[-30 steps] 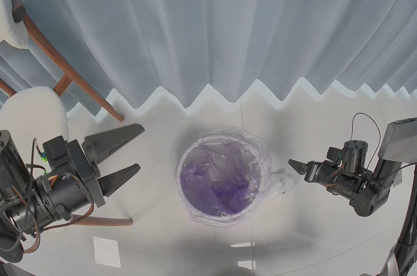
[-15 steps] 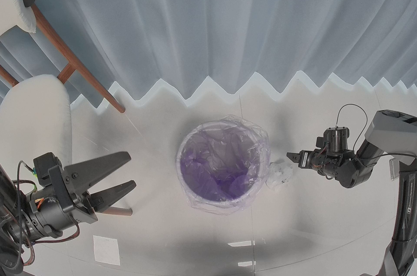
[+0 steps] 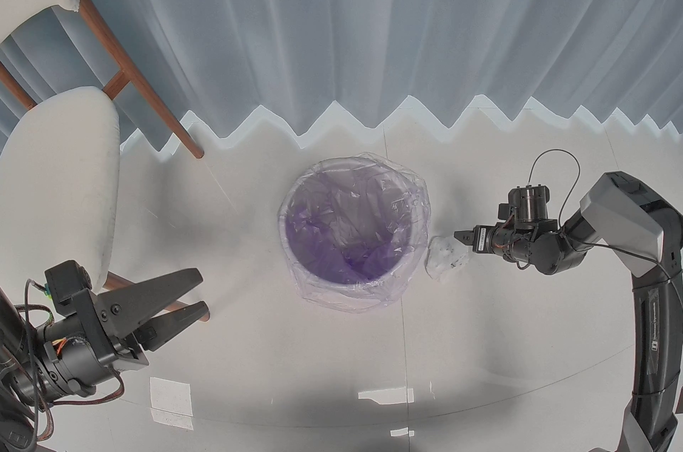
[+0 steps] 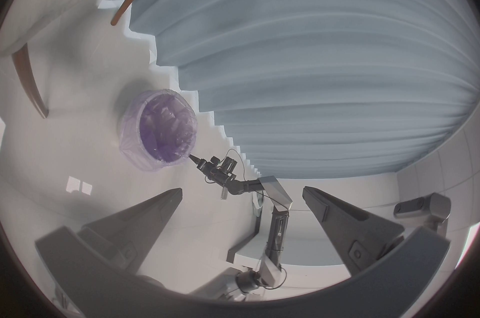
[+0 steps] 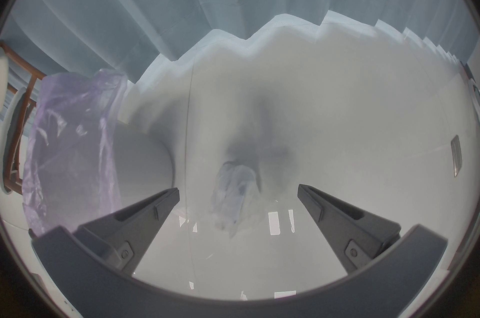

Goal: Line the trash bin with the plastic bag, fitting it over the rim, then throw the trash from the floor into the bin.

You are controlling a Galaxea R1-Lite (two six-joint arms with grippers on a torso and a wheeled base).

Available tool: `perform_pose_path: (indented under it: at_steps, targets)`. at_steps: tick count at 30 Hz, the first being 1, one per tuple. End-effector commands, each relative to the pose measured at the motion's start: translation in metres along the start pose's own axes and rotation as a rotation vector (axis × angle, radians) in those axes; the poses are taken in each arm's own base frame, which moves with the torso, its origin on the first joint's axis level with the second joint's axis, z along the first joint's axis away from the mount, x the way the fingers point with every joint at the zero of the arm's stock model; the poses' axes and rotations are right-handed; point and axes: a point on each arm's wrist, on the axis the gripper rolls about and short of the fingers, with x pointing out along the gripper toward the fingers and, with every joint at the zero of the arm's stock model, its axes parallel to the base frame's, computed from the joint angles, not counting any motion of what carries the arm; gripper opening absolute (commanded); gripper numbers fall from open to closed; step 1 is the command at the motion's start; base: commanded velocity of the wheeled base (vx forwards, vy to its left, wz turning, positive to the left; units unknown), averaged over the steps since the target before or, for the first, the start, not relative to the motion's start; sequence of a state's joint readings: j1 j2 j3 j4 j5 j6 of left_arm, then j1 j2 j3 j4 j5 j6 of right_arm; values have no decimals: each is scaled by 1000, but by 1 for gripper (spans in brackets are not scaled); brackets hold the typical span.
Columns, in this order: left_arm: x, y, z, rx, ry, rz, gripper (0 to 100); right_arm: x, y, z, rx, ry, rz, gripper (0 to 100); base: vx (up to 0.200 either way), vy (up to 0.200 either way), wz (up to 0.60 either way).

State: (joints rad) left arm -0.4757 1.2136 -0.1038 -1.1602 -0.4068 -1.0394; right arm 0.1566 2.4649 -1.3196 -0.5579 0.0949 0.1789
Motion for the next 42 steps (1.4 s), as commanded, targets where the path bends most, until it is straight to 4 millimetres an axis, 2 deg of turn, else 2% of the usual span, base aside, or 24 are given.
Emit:
perform_pose_path:
  at_steps: [1,3,7,14,15,19,22,24,26,27,28,29,31,32,33,34,35,38,40,42]
  targets:
    - [-6,4,-2,40,-6,20,100,30,-1,-15,-22,46,2,100,0,0,0]
    - [-6,5,-2,40,-7,24,100,52,-8,-22,-47,55,-6,100,0,0,0]
    - [-5,6,-2,37,-3,30,100,61,-7,-22,-49,72,-6,100,0,0,0]
    - [-4,6,-2,37,-1,34,100,89,-8,-25,-50,91,-6,100,0,0,0]
    - [-4,6,-1,39,-7,33,100,92,-9,-25,-50,86,-6,0,0,0,0]
    - [-6,7,3,44,-36,45,100,94,-8,-23,-49,79,-3,0,0,0,0]
    - [-7,7,5,53,-51,46,100,87,-6,-16,-47,69,-7,0,0,0,0]
    - [-8,8,7,85,-66,56,100,66,-4,4,-41,38,-18,0,0,0,0]
    - [-9,9,8,132,-74,66,100,33,-4,30,-24,-7,-48,0,0,0,0]
    - [-9,9,8,143,-76,66,100,23,-4,38,-21,-25,-54,0,0,0,0]
    - [-9,9,8,143,-76,66,100,23,-4,38,-21,-25,-54,0,0,0,0]
    - [-10,8,10,196,-87,69,100,-45,3,73,-24,-137,-53,0,0,0,0]
    - [-9,6,14,228,-106,66,100,-100,13,94,-39,-245,-34,0,0,0,0]
    - [-9,6,15,235,-112,68,100,-112,16,98,-44,-271,-29,0,0,0,0]
    - [-11,3,19,262,-134,65,100,-145,23,105,-64,-331,-16,0,0,0,0]
    - [-12,2,22,284,-147,61,100,-172,31,106,-88,-373,4,0,0,0,0]
    - [-13,0,25,304,-165,62,100,-190,40,104,-115,-403,31,0,0,0,0]
    - [-19,1,31,380,-217,94,100,-229,59,95,-195,-509,121,0,0,0,0]
    - [-22,0,32,403,-232,101,100,-234,61,93,-207,-531,131,0,0,0,0]
    - [-35,-3,36,515,-306,144,100,-243,75,84,-268,-652,188,0,0,0,0]
